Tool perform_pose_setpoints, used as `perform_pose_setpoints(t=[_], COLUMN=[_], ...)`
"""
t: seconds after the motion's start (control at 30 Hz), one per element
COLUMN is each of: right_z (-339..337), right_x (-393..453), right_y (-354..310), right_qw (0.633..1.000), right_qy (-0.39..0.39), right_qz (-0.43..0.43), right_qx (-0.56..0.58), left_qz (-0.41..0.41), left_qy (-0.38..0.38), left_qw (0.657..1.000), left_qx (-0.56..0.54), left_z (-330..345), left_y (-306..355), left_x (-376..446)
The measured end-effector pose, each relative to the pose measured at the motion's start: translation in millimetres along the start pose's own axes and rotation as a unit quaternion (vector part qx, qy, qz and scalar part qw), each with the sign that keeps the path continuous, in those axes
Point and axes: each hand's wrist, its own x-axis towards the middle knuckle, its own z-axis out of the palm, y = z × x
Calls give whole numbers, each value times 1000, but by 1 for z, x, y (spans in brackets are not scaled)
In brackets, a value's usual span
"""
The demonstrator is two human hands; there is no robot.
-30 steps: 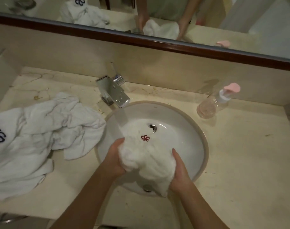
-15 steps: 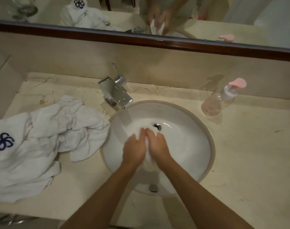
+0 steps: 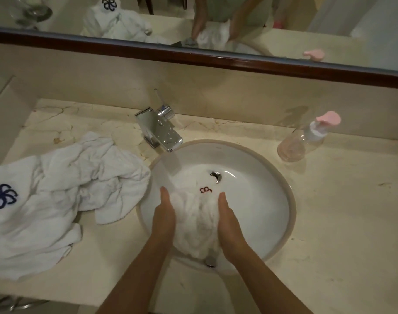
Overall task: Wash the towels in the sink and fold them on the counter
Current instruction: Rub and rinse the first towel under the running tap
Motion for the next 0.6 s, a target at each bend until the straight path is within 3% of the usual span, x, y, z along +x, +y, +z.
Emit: perform_pose_setpoints(t=[0.07, 0.17, 0.33, 0.43, 0.5, 0.6], right_z=[-23, -53, -64, -45, -29, -5], right_x=[0, 7, 3, 13, 11, -9], right_y=[11, 27, 17, 3, -8, -33], right_qw=[994, 963, 920, 964, 996, 973], right_qy=[-11, -25, -107, -95, -73, -72], right_qz=[48, 123, 194, 146, 48, -82], right_qx=[100, 238, 323, 199, 21, -204], left_qz=[7, -70, -183, -174, -106, 48], left_qy=[-2, -100, -160, -172, -145, -48], left_qw=[1000, 984, 934, 935, 971, 996], left_qx=[-3, -130, -263, -257, -158, 60], left_z=[-13, -23, -12, 10, 26, 38], left_y=[-6, -11, -18, -10, -3, 6], left_x=[-1, -6, -7, -18, -20, -16])
